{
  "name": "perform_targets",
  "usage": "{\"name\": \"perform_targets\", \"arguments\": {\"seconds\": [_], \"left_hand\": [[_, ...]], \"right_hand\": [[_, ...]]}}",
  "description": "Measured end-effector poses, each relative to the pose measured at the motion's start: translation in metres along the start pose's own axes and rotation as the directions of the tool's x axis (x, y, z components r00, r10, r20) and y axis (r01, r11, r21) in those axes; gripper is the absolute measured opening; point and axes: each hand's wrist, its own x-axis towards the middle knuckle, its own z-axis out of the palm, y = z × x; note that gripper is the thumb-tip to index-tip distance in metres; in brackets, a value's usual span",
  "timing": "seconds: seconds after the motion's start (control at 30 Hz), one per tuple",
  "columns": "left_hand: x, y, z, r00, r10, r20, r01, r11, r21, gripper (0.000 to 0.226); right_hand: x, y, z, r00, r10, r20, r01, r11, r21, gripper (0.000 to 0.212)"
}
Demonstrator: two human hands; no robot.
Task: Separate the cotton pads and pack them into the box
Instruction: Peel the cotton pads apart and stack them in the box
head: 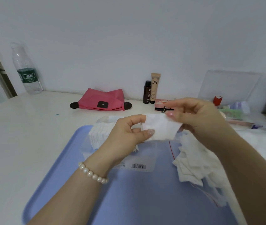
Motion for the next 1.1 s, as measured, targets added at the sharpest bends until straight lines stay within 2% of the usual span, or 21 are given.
{"name": "perform_targets", "arguments": {"seconds": [0.07,0.13,0.2,0.27,0.33,0.4,0.5,0.57,0.63,0.73,0.83,1.1], "left_hand": [[0.000,0.001,0.000,0.999,0.009,-0.036,-0.010,1.000,-0.020,0.026],[0.001,0.002,0.000,0.997,0.005,-0.071,-0.007,1.000,-0.020,0.024],[0.001,0.002,0.000,0.996,0.009,-0.086,-0.011,1.000,-0.022,0.026],[0.000,0.003,0.001,0.997,0.027,-0.074,-0.028,0.999,-0.019,0.025],[0.000,0.003,0.003,0.997,0.045,-0.057,-0.046,0.999,-0.001,0.030],[-0.001,0.004,0.003,0.997,0.062,-0.034,-0.061,0.998,0.036,0.038],[-0.003,0.005,0.005,0.996,0.078,0.034,-0.081,0.992,0.096,0.048],[-0.005,0.006,0.006,0.994,0.092,0.062,-0.097,0.991,0.089,0.055],[-0.006,0.006,0.006,0.992,0.098,0.082,-0.104,0.992,0.068,0.059],[-0.005,0.005,0.005,0.988,0.098,0.122,-0.104,0.994,0.046,0.063],[-0.004,0.005,0.005,0.987,0.092,0.130,-0.095,0.995,0.017,0.061],[0.000,0.001,0.004,0.991,0.091,0.100,-0.091,0.996,-0.004,0.057]], "right_hand": [[0.003,0.000,-0.012,0.993,-0.042,-0.106,0.043,0.999,0.010,0.029],[0.003,-0.003,-0.020,0.970,-0.128,-0.208,0.108,0.988,-0.108,0.041],[0.003,-0.009,-0.027,0.956,-0.183,-0.228,0.139,0.970,-0.197,0.047],[0.000,-0.015,-0.030,0.976,-0.168,-0.141,0.152,0.981,-0.119,0.051],[-0.002,-0.018,-0.030,0.988,-0.142,0.061,0.137,0.988,0.077,0.066],[-0.005,-0.019,-0.025,0.960,-0.144,0.239,0.087,0.968,0.234,0.070],[-0.008,-0.017,-0.011,0.931,-0.136,0.338,0.101,0.988,0.117,0.053],[-0.008,-0.013,-0.001,0.935,-0.138,0.326,0.135,0.990,0.031,0.038],[-0.007,-0.009,0.006,0.939,-0.180,0.293,0.203,0.978,-0.049,0.032],[-0.006,-0.004,0.011,0.947,-0.229,0.227,0.267,0.951,-0.153,0.040],[-0.004,-0.003,0.010,0.965,-0.200,0.171,0.235,0.948,-0.216,0.050],[-0.003,0.003,0.017,0.969,-0.230,0.090,0.247,0.918,-0.310,0.053]]}}
